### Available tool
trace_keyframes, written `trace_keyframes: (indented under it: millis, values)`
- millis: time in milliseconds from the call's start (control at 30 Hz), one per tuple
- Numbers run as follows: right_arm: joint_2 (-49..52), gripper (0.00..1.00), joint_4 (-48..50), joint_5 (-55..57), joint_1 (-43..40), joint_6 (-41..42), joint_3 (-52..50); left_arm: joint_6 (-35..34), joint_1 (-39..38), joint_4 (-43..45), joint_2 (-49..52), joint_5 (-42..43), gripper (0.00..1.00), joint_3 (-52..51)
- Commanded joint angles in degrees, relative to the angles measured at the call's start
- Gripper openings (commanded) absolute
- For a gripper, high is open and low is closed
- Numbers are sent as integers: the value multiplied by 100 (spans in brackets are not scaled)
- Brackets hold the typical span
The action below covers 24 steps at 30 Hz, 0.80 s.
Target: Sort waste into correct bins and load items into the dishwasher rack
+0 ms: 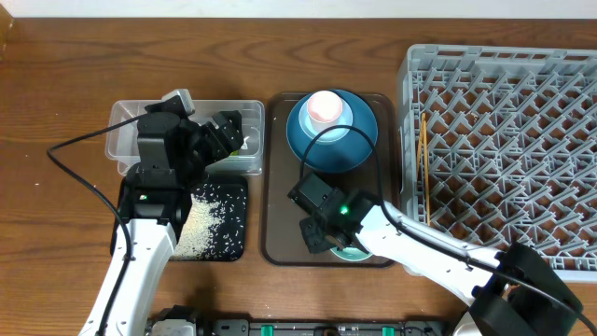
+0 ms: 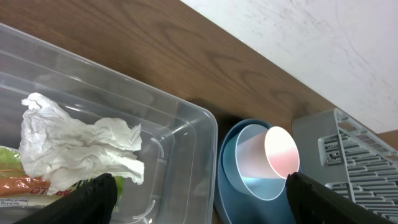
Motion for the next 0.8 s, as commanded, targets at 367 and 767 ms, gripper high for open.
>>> trace_keyframes:
  millis: [367, 767]
  values:
    - [-83, 41, 616, 732, 74, -57, -24, 79, 2, 0, -39, -39, 89, -7]
    - [-83, 31, -293, 1008, 74, -131, -26, 79, 2, -2, -39, -39, 89, -7]
